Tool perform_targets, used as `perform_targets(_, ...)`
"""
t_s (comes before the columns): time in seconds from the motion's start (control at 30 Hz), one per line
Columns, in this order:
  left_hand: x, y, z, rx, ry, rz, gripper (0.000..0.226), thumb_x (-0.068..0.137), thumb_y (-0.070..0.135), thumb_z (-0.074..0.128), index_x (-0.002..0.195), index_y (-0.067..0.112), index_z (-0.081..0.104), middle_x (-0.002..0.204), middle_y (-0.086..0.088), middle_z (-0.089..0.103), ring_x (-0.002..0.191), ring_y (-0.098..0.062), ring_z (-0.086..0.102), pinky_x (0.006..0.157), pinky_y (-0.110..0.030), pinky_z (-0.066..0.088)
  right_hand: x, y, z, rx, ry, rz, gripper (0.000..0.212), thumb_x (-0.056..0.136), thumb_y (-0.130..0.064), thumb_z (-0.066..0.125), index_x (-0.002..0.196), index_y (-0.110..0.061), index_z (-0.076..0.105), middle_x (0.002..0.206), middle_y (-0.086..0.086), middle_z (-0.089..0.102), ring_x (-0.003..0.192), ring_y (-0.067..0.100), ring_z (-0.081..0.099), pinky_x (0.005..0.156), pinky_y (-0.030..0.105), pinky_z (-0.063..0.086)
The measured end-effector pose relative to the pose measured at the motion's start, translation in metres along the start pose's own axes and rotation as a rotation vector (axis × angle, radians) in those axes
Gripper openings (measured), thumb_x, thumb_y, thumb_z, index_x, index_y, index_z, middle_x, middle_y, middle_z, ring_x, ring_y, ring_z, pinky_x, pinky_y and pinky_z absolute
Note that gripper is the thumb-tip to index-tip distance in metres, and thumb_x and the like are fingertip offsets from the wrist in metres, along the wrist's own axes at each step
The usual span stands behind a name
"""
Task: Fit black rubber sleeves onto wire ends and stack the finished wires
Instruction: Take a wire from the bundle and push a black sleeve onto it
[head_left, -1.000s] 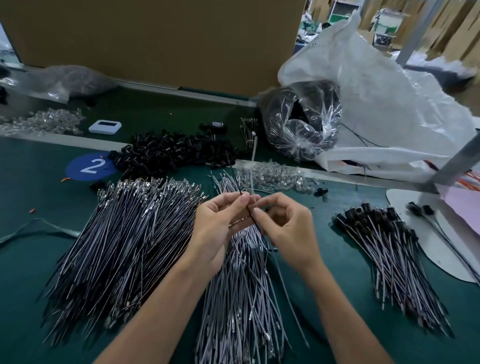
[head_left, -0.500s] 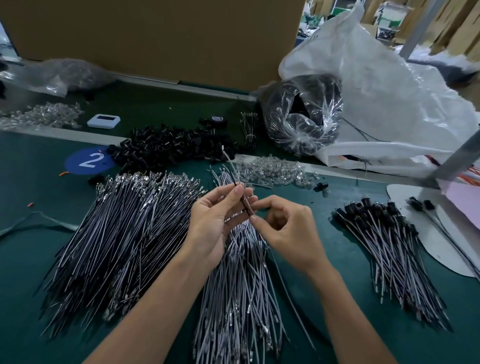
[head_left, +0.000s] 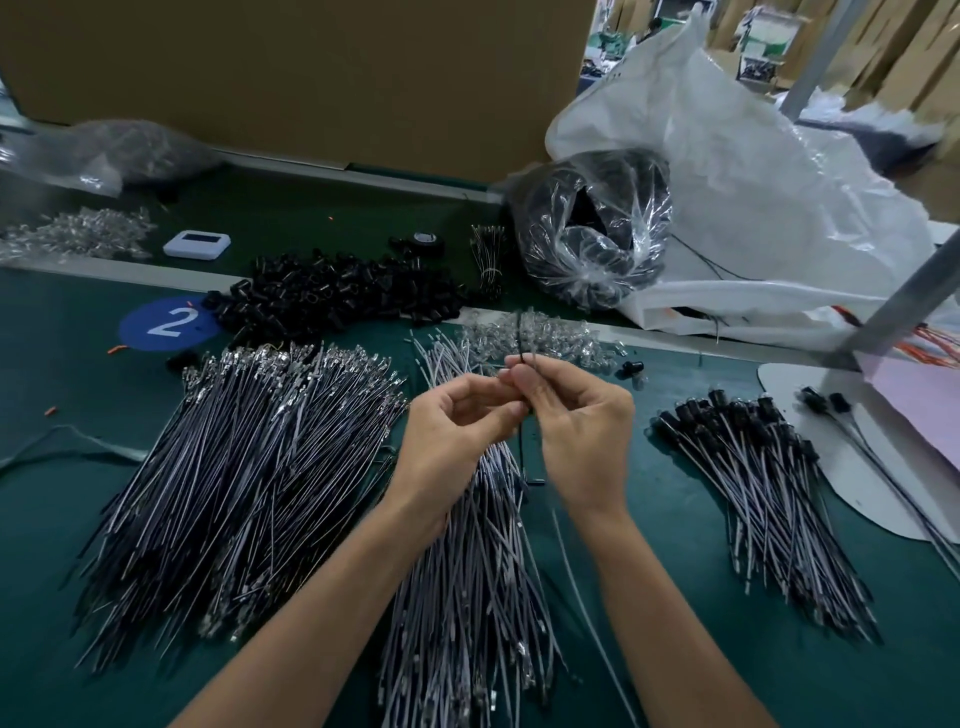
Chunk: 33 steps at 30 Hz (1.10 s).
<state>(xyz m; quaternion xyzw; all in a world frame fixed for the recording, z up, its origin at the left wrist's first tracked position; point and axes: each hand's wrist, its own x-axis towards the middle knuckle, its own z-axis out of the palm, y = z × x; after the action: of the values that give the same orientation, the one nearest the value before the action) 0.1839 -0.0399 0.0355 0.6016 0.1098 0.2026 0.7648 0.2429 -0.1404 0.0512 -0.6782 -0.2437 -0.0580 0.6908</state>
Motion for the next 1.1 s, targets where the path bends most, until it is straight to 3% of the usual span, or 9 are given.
perform_targets(0.13, 0.001, 0.007, -0.004, -0.057, 0.008, 0.016, 0.046, 0.072, 0.036, 0.07, 0.113, 0.016, 0.067, 0.093, 0.004, 0.072, 0.096, -0.018, 0.065, 0.095, -0.042, 0.052, 0.005, -0.003, -0.014, -0.016, -0.16, 0.054, 0.013, 0.085, -0.001, 0.071, 0.09, -0.012, 0.077, 0.071, 0.005, 0.074, 0.06, 0.02, 0.069, 0.06, 0.028, 0.057)
perform_targets(0.23, 0.003, 0.013, -0.009, -0.075, -0.032, 0.046, 0.027, 0.077, 0.033, 0.074, 0.1, 0.02, 0.075, 0.092, 0.001, 0.072, 0.092, -0.017, 0.062, 0.099, -0.042, 0.048, 0.006, 0.0, -0.02, -0.047, -0.338, 0.132, 0.017, 0.084, 0.003, 0.07, 0.086, -0.011, 0.077, 0.065, 0.005, 0.072, 0.052, 0.015, 0.063, 0.055, 0.025, 0.054)
perform_targets(0.33, 0.004, 0.017, -0.015, -0.05, -0.051, 0.1, 0.02, 0.07, 0.035, 0.078, 0.085, 0.023, 0.079, 0.089, 0.002, 0.073, 0.091, -0.017, 0.06, 0.095, -0.036, 0.049, 0.007, 0.003, -0.022, -0.101, -0.398, 0.148, 0.017, 0.085, 0.003, 0.07, 0.083, -0.012, 0.078, 0.062, 0.002, 0.07, 0.048, 0.013, 0.059, 0.05, 0.022, 0.049)
perform_targets(0.5, 0.008, 0.019, -0.022, -0.009, -0.063, 0.162, 0.011, 0.07, 0.018, 0.078, 0.081, 0.019, 0.078, 0.079, 0.001, 0.073, 0.077, -0.011, 0.065, 0.077, -0.024, 0.055, 0.007, 0.003, -0.021, -0.126, -0.402, 0.144, 0.022, 0.085, 0.0, 0.071, 0.08, -0.021, 0.077, 0.063, 0.002, 0.071, 0.048, 0.013, 0.06, 0.048, 0.022, 0.048)
perform_targets(0.67, 0.01, 0.017, -0.023, -0.027, 0.056, 0.21, 0.012, 0.069, 0.012, 0.08, 0.079, 0.009, 0.076, 0.069, -0.007, 0.072, 0.06, -0.017, 0.066, 0.061, -0.023, 0.055, 0.007, 0.0, -0.022, -0.116, -0.402, 0.135, 0.022, 0.085, 0.001, 0.071, 0.083, -0.021, 0.076, 0.066, 0.005, 0.072, 0.051, 0.014, 0.063, 0.049, 0.021, 0.049)
perform_targets(0.83, 0.01, 0.013, -0.02, 0.042, 0.16, 0.221, 0.01, 0.072, 0.006, 0.081, 0.081, 0.007, 0.075, 0.068, -0.009, 0.073, 0.06, -0.02, 0.071, 0.058, -0.024, 0.057, 0.004, -0.002, -0.021, -0.187, -0.374, 0.071, 0.023, 0.086, -0.006, 0.072, 0.092, -0.028, 0.071, 0.071, -0.003, 0.075, 0.051, 0.011, 0.064, 0.05, 0.012, 0.044)
perform_targets(1.0, 0.009, 0.017, -0.019, -0.098, 0.175, 0.131, 0.018, 0.068, 0.012, 0.078, 0.083, 0.005, 0.072, 0.071, -0.009, 0.074, 0.064, -0.02, 0.072, 0.06, -0.024, 0.057, 0.008, -0.001, -0.018, -0.218, -0.255, -0.007, 0.014, 0.089, -0.013, 0.07, 0.085, -0.026, 0.073, 0.072, -0.005, 0.074, 0.052, 0.008, 0.061, 0.052, 0.02, 0.048)
perform_targets(1.1, 0.009, 0.018, -0.017, -0.199, 0.124, 0.058, 0.013, 0.073, 0.008, 0.075, 0.084, 0.004, 0.069, 0.072, -0.008, 0.073, 0.068, -0.021, 0.073, 0.063, -0.024, 0.058, 0.013, 0.0, -0.019, -0.283, -0.245, -0.047, 0.011, 0.089, -0.011, 0.07, 0.085, -0.021, 0.074, 0.071, -0.006, 0.073, 0.058, 0.003, 0.064, 0.056, 0.014, 0.045)
